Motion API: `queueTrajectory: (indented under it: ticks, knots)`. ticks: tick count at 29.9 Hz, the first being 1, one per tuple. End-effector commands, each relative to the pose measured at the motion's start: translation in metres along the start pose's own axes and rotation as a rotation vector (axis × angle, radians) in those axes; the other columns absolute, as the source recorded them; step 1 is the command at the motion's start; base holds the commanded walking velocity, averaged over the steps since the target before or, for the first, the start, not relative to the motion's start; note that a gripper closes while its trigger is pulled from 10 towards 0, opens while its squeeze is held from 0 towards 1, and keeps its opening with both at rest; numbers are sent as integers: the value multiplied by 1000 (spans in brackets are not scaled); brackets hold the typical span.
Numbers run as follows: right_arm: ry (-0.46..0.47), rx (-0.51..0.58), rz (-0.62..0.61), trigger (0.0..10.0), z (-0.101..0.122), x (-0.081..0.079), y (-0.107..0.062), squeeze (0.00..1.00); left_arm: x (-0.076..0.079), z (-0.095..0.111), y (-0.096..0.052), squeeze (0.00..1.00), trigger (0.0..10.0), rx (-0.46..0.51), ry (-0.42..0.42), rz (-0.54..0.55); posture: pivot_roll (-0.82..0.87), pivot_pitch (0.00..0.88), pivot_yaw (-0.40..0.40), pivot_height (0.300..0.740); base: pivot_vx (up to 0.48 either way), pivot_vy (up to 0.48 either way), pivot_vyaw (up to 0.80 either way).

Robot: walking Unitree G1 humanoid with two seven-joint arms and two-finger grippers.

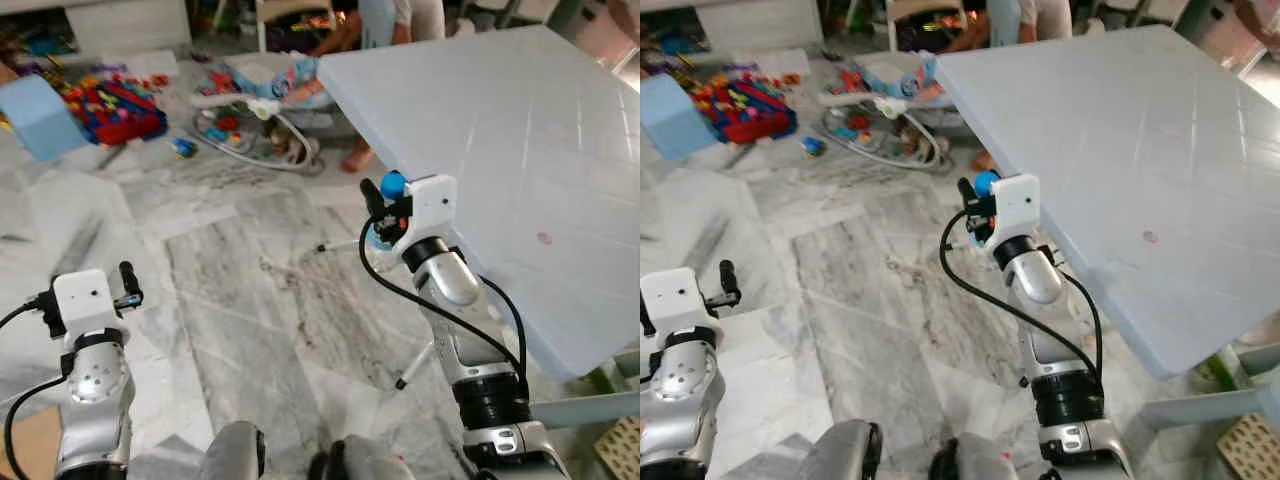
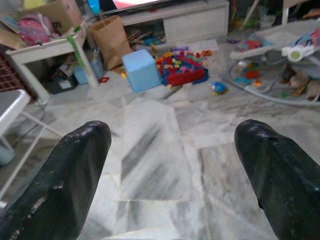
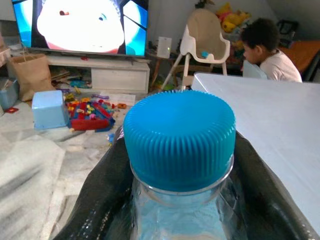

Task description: Restocking fridge

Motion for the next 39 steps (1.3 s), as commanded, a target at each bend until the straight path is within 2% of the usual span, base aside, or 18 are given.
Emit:
queueTrajectory:
  ticks: [1, 5, 9, 13, 21, 22, 24, 26, 27, 29, 31, 32, 33, 39]
  knots:
    - [-21, 10, -33, 10000, 2, 13, -3, 0, 5, 3, -1, 0, 10000, 12, 4, -15, 97, 106, -131, 740, 0, 0, 800]
    - [-37, 41, 8, 10000, 9, 3, 2, 0, 4, 5, 1, 0, 10000, 12, 2, -9, 92, 104, -128, 740, 0, 0, 800]
    - [-34, 43, 14, 10000, 10, 2, 3, 0, 7, 5, 2, 0, 10000, 6, -14, -33, 87, 103, -128, 740, 0, 0, 800]
    - [-23, 55, 38, 10000, 12, -1, 0, 0, 7, -4, -1, 0, 10000, -18, 5, -44, 77, 100, -122, 740, 0, 0, 800]
    - [-16, 67, 65, 10000, 13, -7, 3, 0, 9, 1, 2, 0, 10000, -3, 1, -59, 86, 106, -126, 740, 0, 0, 800]
    - [-25, 70, 60, 10000, 14, -6, 3, 0, 9, 2, 3, 0, 10000, 1, 1, -60, 86, 103, -125, 740, 0, 0, 800]
    - [-45, 61, 13, 10000, 10, 5, -1, 0, 9, 10, 1, 0, 10000, 27, -9, -79, 87, 100, -123, 740, 0, 0, 800]
    - [-36, 42, -31, 10000, 5, 16, -5, 0, 14, 14, -4, 0, 10000, 33, -56, -134, 88, 99, -123, 740, 0, 0, 800]
    - [-13, 16, -85, 10000, -2, 27, -12, 0, 17, 16, -14, 0, 10000, 38, -79, -181, 87, 100, -118, 740, 0, 0, 800]
    - [-6, 1, -109, 10000, -6, 33, -17, 0, 17, 15, -21, 0, 10000, 38, -71, -203, 86, 100, -116, 740, 0, 0, 800]
    - [0, -6, -118, 10000, -8, 34, -20, 0, 17, 12, -26, 0, 10000, 34, -64, -210, 87, 101, -113, 740, 0, 0, 800]
    - [30, -29, -146, 10000, -15, 38, -26, 0, 13, 5, -36, 0, 10000, 13, -48, -212, 87, 101, -113, 740, 0, 0, 800]
    - [48, -41, -159, 10000, -19, 38, -29, 0, 11, 1, -41, 0, 10000, 1, -38, -210, 90, 104, -110, 740, 0, 0, 800]
    - [75, -55, -163, 10000, -23, 33, -29, 0, 4, -1, -44, 0, 10000, -10, -28, -185, 97, 106, -112, 740, 0, 0, 800]
Point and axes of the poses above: a point about 5 cm out from each wrist's last joint towards the gripper, its own y axis pointing out of the wrist towards the gripper, its own z axis along the axis of the wrist's last joint, x = y × z, the point moved 5 cm from there along y, pointing out of the wrist towards the gripper, and after that the axes turned 2 degrees about -y, right-handed, at the moved point
